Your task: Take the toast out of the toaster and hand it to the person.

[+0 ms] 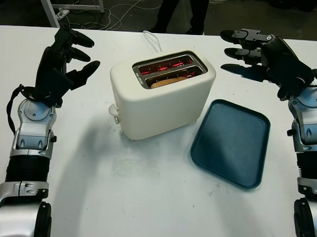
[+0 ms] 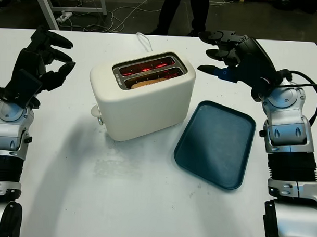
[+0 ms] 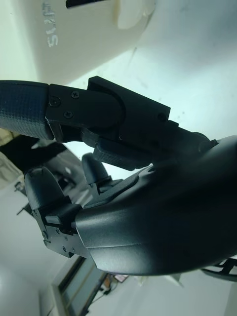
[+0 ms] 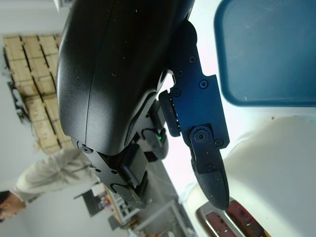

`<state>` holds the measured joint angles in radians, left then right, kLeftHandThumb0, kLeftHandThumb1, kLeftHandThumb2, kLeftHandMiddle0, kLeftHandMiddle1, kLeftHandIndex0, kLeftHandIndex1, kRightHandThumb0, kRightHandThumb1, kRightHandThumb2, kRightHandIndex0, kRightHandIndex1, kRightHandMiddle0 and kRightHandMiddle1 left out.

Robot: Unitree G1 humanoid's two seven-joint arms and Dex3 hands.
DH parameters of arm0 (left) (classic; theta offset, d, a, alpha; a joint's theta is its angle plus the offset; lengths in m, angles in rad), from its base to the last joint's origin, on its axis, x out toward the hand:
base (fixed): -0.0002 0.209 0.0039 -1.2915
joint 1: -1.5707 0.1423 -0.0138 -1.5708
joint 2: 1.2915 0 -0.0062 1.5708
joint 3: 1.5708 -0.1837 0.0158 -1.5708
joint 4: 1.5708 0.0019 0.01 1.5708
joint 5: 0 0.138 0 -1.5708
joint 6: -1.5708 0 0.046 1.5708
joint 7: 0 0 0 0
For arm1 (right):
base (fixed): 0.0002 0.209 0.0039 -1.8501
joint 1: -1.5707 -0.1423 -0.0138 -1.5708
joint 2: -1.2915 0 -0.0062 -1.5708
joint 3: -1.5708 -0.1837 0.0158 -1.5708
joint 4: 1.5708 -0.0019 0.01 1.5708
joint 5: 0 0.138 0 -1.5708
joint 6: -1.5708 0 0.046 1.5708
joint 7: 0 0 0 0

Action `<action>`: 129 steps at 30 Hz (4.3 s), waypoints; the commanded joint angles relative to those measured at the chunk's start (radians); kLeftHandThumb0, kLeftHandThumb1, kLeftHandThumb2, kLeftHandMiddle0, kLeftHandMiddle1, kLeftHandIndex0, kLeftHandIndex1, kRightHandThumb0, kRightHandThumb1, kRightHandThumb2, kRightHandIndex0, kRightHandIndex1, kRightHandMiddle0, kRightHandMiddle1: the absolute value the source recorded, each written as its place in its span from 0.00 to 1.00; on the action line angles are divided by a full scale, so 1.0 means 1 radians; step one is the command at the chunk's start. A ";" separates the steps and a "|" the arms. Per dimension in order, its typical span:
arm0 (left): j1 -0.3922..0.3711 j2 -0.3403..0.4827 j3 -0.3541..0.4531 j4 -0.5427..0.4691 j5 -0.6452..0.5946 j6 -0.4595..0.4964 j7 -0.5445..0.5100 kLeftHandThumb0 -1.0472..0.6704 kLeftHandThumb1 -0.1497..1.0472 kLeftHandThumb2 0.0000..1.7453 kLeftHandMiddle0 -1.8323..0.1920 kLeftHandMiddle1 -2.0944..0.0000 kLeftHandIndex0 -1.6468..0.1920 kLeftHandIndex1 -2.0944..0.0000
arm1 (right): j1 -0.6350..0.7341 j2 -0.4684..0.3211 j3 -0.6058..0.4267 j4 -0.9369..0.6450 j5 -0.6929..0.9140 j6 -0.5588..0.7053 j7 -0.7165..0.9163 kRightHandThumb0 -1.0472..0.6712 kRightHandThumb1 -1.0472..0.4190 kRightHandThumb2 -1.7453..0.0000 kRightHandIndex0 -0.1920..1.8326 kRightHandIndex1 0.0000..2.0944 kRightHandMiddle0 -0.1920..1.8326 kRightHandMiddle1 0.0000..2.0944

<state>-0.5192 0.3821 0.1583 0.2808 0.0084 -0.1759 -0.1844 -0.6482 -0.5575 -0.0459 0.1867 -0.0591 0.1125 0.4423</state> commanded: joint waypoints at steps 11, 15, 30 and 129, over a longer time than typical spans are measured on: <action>0.039 0.001 -0.010 -0.048 0.003 0.023 -0.002 0.00 0.89 0.19 0.91 0.19 0.90 0.23 | 0.019 -0.010 -0.005 -0.029 -0.011 0.004 -0.004 0.27 0.09 1.00 0.37 0.00 0.35 0.00; 0.040 -0.004 -0.005 -0.048 -0.011 0.024 -0.007 0.00 0.89 0.18 0.91 0.20 0.90 0.24 | 0.013 0.001 -0.008 -0.039 0.009 0.045 0.006 0.29 0.09 1.00 0.36 0.00 0.34 0.00; 0.037 0.004 -0.004 -0.047 -0.006 0.031 -0.008 0.00 0.89 0.28 0.91 0.17 0.90 0.22 | 0.019 0.019 -0.010 -0.046 0.028 0.053 0.000 0.29 0.10 1.00 0.36 0.00 0.33 0.00; 0.039 -0.015 -0.002 0.005 -0.037 -0.024 -0.027 0.00 0.89 0.16 0.91 0.20 0.90 0.24 | -0.408 0.051 0.386 0.396 -0.656 -0.611 -0.403 0.32 0.09 0.84 0.67 0.83 0.53 0.83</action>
<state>-0.4836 0.3698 0.1564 0.2819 -0.0133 -0.1898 -0.2050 -1.0188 -0.5108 0.3575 0.5685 -0.7212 -0.5119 0.0626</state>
